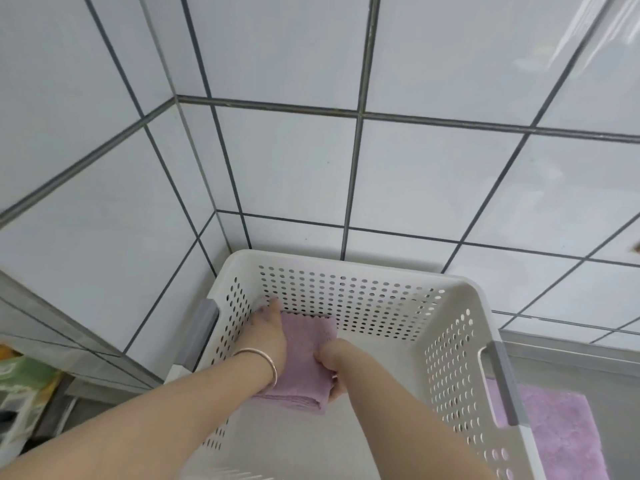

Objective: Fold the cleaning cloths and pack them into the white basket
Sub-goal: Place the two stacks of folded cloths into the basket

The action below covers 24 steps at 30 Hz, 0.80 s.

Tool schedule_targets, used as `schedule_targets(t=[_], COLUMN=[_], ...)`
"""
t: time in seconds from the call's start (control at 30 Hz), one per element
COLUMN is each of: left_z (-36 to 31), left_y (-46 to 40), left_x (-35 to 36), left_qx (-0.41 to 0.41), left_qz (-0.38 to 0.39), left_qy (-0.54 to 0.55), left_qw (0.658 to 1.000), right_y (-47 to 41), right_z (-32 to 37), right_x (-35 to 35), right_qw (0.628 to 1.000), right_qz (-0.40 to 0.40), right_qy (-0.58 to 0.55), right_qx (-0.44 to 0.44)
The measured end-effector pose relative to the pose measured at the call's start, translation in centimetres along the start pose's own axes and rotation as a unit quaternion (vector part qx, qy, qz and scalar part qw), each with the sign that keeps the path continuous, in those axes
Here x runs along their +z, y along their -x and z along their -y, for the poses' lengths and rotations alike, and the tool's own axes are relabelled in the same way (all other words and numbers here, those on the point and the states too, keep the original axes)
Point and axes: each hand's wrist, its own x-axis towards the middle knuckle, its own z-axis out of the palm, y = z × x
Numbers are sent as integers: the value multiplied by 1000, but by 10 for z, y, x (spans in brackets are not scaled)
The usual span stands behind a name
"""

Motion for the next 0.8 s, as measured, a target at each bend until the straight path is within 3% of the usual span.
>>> schedule_targets(t=[0.07,0.13,0.23,0.37,0.57,0.73,0.8], left_z=[1,3,3,5,7,10,9], left_y=[12,19,21,11,-5,-4,-1], left_x=[-1,4,16,31,29,14,-1], left_qx=[71,139,164,144,154,182,182], left_qz=[-5,39,81,119,101,137,146], left_qy=[-92,-175,-216,-232,-208,-159,-128], left_qw=[993,974,959,955,961,961,964], right_y=[-4,-8,-19,-23,-24,-26,-15], right_z=[0,-2,-4,-11,-10,-12,-4], right_x=[4,6,0,-6,1,-5,-9], right_qw=[997,982,955,959,957,958,933], right_qz=[-17,-112,-217,-211,-230,-236,-281], right_qy=[79,149,166,101,-50,18,108], right_qx=[-3,-42,-118,-158,-168,-165,-200])
